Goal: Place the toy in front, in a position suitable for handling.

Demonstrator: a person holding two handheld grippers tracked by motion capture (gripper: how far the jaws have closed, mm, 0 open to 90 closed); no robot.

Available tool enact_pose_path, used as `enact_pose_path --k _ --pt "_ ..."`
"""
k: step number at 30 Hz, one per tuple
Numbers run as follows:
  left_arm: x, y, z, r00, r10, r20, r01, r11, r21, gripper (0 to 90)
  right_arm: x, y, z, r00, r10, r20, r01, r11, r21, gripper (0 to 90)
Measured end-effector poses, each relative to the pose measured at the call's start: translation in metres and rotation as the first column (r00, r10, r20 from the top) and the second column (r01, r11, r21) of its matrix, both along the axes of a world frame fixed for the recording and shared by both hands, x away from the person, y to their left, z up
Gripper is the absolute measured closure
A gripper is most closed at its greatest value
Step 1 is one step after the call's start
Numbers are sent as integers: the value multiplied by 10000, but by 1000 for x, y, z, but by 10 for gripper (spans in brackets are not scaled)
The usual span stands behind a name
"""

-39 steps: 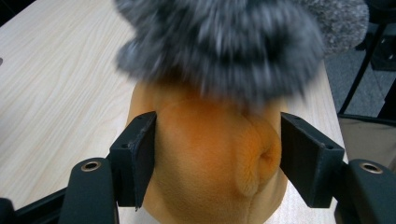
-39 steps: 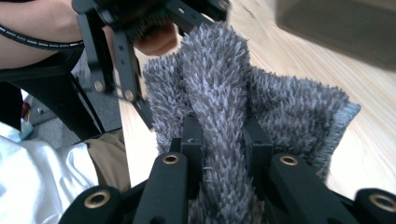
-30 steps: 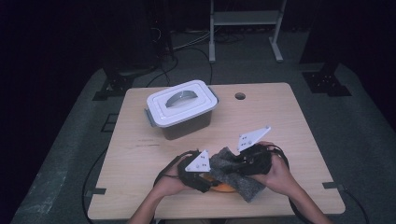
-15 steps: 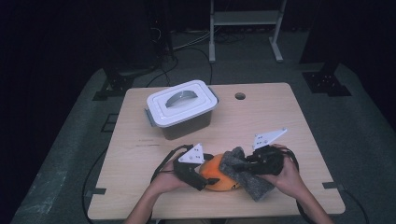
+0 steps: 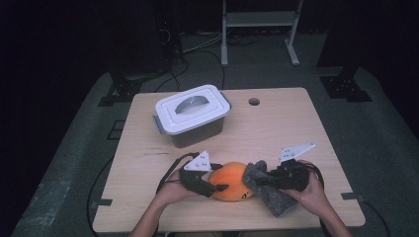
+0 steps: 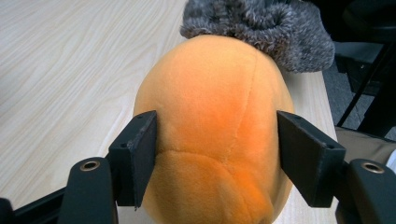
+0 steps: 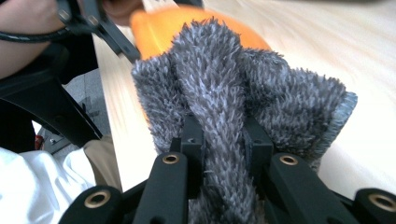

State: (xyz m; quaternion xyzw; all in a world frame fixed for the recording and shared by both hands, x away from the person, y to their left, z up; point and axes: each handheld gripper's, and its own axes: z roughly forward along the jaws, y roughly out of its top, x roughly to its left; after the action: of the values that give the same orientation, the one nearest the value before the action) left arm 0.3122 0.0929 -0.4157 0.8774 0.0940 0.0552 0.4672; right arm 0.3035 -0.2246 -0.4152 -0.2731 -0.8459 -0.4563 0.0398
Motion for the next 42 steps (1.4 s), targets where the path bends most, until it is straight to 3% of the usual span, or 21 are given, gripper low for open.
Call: enact_pose_path --k 5,9,16,20,22,23,25,28,29,31,33,34,37,39,41,42 --pt "-1 -1 0 10000 -19 49 19 10000 58 313 -3 -16 -12 9987 -367 -351 362 9992 -151 745" --pt "-3 -3 0 9999 -107 38 106 9999 94 311 -1 -20 -4 9986 -498 -189 497 9987 -96 745" --pt "-7 -6 1 9990 -370 242 363 9989 297 308 6 5 24 9992 44 401 -60 9992 399 744" --pt "-7 -8 1 9994 -270 200 263 9990 361 215 7 24 18 9983 390 435 -384 9992 -147 742" --pt "-7 -12 0 9998 -68 200 58 9987 512 125 6 26 14 9980 477 409 -475 9989 -57 742" --pt "-7 -14 -1 9998 22 192 -35 9976 684 111 6 26 13 9982 472 383 -471 9989 -28 742" --pt "-7 -15 -2 9997 -20 226 7 9984 568 150 4 22 12 9983 435 387 -436 9991 -1 742" --pt "-10 -17 1 9952 -24 980 -26 9987 506 363 3 14 13 9989 193 418 -191 9998 -43 740" --pt "-13 -18 2 9877 -39 1565 -23 9992 397 382 3 13 14 9989 170 440 -168 9999 -36 740" --pt "-16 -21 2 9753 88 2207 -130 9998 178 413 3 8 19 9985 33 547 -31 10000 -52 741" --pt "-17 -24 1 9661 132 2577 -171 9998 128 417 4 4 25 9975 -101 696 92 9999 145 741" --pt "-16 -25 0 9666 75 2561 -138 9996 228 412 5 4 27 9975 -119 699 102 9996 255 741" --pt "-13 -25 -1 9773 152 2111 -179 9998 107 326 10 9 29 9971 -93 758 83 9999 146 740" --pt "-9 -21 2 9919 396 1210 -374 9991 -203 216 12 14 23 9978 17 665 -16 10000 -16 740" --pt "-6 -16 6 9980 409 488 -378 9973 -629 148 11 20 16 9984 306 470 -308 9995 53 741" --pt "-4 -15 8 9986 466 257 -449 9971 -622 121 9 24 14 9978 520 400 -522 9986 47 741"
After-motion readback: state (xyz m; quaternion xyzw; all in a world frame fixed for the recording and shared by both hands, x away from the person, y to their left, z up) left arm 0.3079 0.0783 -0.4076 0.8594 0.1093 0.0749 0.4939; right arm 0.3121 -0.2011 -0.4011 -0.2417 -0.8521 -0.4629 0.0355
